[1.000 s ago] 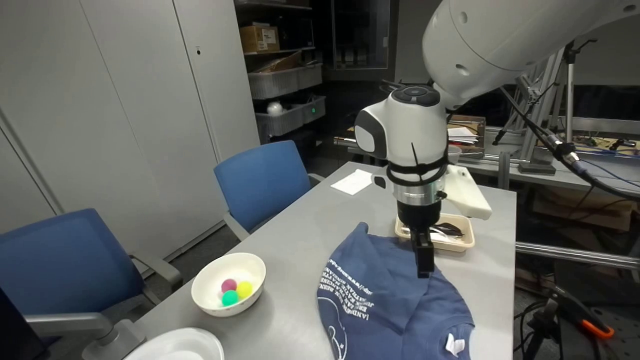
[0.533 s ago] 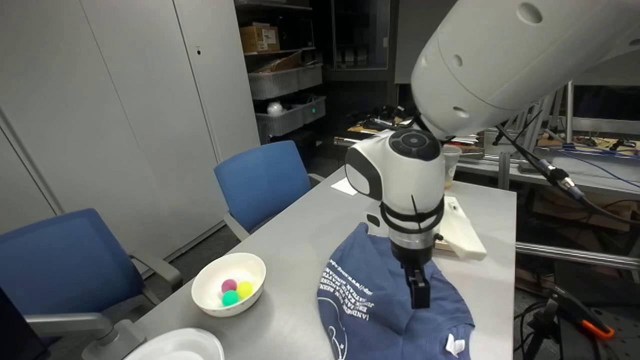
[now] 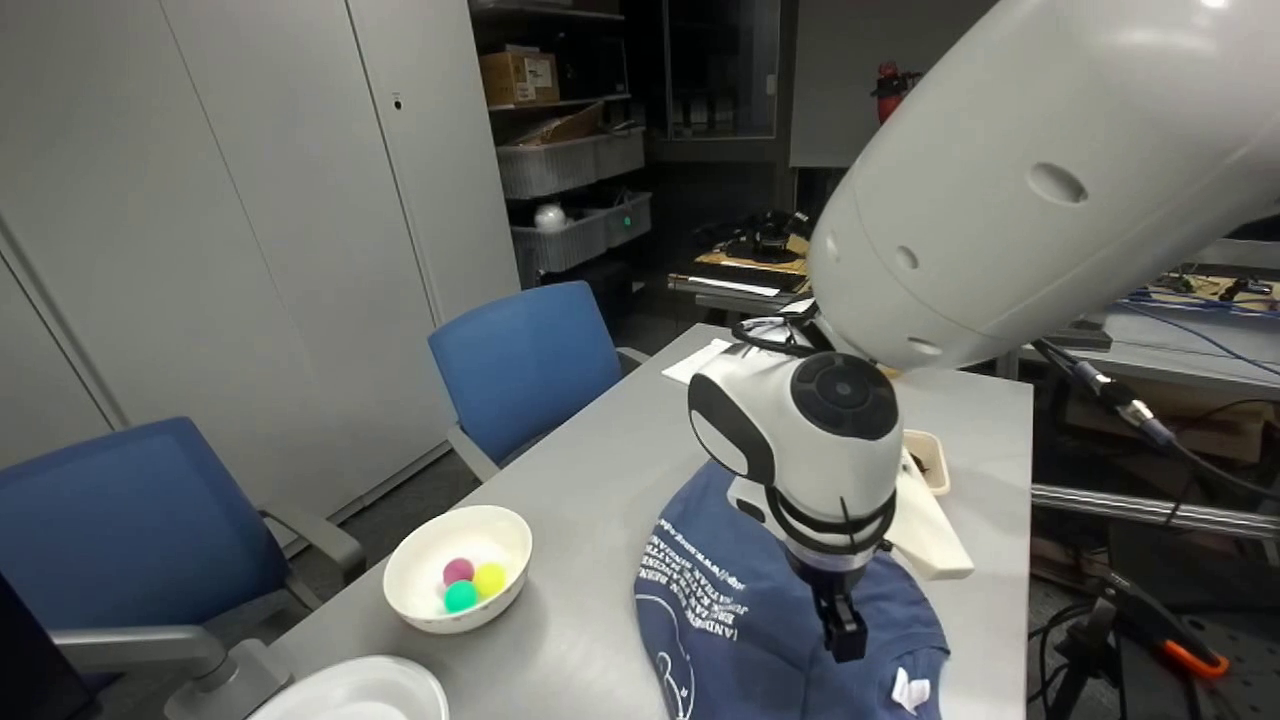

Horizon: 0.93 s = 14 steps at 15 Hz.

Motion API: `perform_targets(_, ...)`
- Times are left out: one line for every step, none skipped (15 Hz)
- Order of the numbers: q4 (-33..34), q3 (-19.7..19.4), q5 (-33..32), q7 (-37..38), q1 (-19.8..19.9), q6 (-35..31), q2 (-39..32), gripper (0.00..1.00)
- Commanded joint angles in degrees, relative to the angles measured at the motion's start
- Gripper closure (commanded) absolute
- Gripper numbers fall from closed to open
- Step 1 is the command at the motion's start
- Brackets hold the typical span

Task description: Unfold the blue T Shirt on the table.

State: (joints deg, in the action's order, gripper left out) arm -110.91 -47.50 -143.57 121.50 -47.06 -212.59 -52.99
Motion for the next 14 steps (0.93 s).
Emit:
perform_targets(-1.5, -1.2, 0.6, -1.8, -2.2, 3.9, -1.4, 0.06)
perform_targets(-1.7, -1.3, 1.1, -2.2, -2.5, 4.7, -1.7, 0.08)
perform_targets(-1.8, -1.5, 1.5, -2.5, -2.7, 5.2, -2.1, 0.07)
perform_targets(-1.9, -1.7, 1.9, -2.7, -3.0, 5.7, -2.4, 0.10)
perform_targets(-2.0, -1.9, 2.2, -3.0, -3.2, 6.1, -2.6, 0.11)
perform_targets(-2.1, -2.1, 2.6, -3.2, -3.3, 6.4, -2.9, 0.20)
perform_targets(-2.1, -2.3, 2.9, -3.4, -3.4, 6.6, -3.1, 0.26)
perform_targets(-2.1, -2.5, 3.5, -3.6, -3.4, 6.7, -3.3, 0.44)
perform_targets(-2.2, -2.8, 4.1, -3.9, -3.5, 6.7, -3.5, 0.51)
perform_targets(-2.0, -3.2, 4.8, -4.1, -3.5, 6.5, -3.8, 0.61)
perform_targets(-1.9, -3.4, 5.4, -4.4, -3.4, 6.2, -4.1, 0.68)
perform_targets(-1.8, -3.7, 6.0, -4.6, -3.4, 6.2, -4.3, 0.75)
perform_targets(-1.8, -4.0, 6.6, -4.9, -3.4, 6.1, -4.4, 0.83)
perform_targets(-1.7, -4.2, 7.2, -5.1, -3.3, 6.0, -4.6, 0.90)
